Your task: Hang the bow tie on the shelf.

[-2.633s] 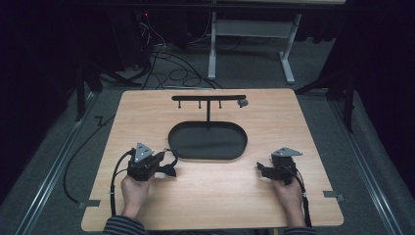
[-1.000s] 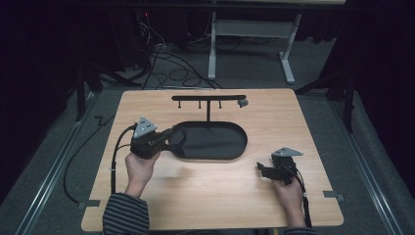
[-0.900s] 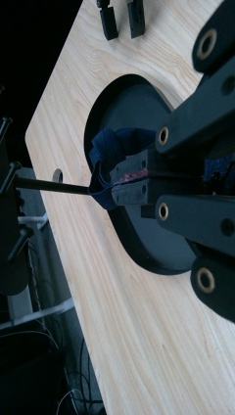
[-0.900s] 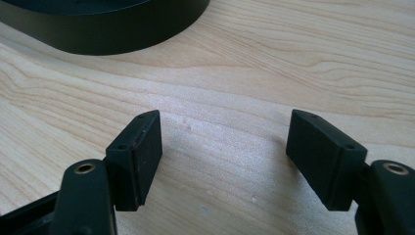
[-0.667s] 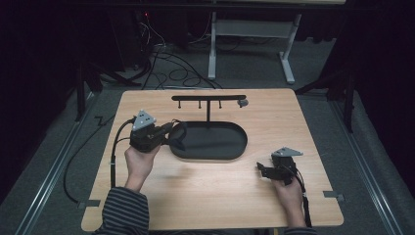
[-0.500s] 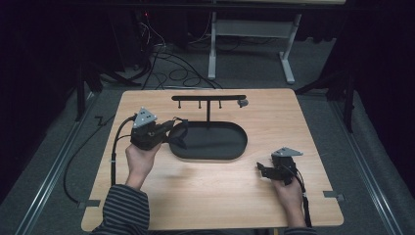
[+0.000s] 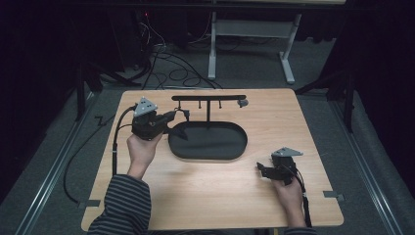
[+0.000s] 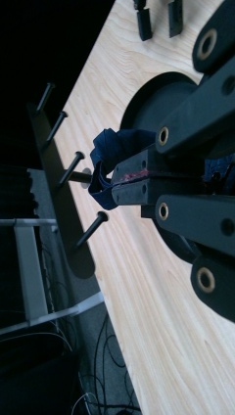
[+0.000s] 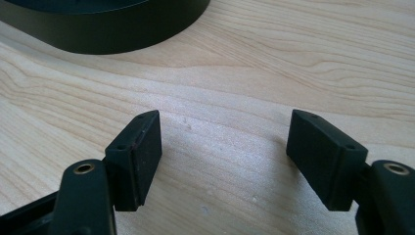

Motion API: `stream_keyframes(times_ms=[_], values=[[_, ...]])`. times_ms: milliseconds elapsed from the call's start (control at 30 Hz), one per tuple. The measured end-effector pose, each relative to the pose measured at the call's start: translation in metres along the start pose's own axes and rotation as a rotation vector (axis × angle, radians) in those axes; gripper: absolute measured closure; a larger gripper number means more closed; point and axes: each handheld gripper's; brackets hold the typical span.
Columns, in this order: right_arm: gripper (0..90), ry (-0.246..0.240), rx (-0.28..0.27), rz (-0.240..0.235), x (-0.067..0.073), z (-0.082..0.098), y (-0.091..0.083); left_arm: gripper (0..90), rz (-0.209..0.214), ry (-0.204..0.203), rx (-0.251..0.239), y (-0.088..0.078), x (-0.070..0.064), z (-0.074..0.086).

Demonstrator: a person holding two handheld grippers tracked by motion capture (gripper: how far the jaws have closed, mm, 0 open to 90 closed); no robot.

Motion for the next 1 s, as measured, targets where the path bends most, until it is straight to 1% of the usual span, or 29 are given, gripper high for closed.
stream_keyframes(times_ms=[100,367,433,567,667,767,800,933,1000], values=[[30.6,0.0,0.0,-0.002,0.0,0.0,0.0,89.1,-0.002,-0.01,-0.001,0.002,0.003,-0.002],[30.5,-0.002,0.001,-0.004,0.0,0.0,0.0,89.1,-0.007,-0.02,-0.013,0.009,0.007,-0.009],[30.5,-0.002,-0.001,-0.004,0.0,0.0,0.0,89.1,-0.017,-0.012,-0.007,0.011,0.008,-0.011],[30.6,0.003,-0.001,-0.005,0.0,0.0,0.0,89.1,-0.026,-0.02,-0.004,0.013,0.012,-0.013],[30.5,0.002,-0.001,-0.005,0.0,0.0,0.0,89.1,-0.036,-0.016,-0.004,0.016,0.014,-0.015],[30.5,0.003,-0.001,-0.005,0.0,0.0,0.0,89.2,-0.05,-0.02,-0.011,0.018,0.016,-0.015],[30.5,0.002,-0.001,-0.005,0.0,0.0,0.0,89.2,-0.052,-0.023,-0.01,0.019,0.016,-0.015],[30.5,0.002,-0.001,-0.004,0.0,0.0,0.0,89.1,-0.064,-0.013,-0.003,0.023,0.017,-0.015],[30.5,0.001,-0.001,-0.006,-0.001,0.0,0.0,89.1,-0.068,-0.02,-0.001,0.025,0.019,-0.014]])
Point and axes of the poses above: each handheld gripper's, and its own axes: y roughly forward along the jaws, z roughly out of its underside, x roughly to its left, and after that the axes turned 4 degrees about -x, right-handed
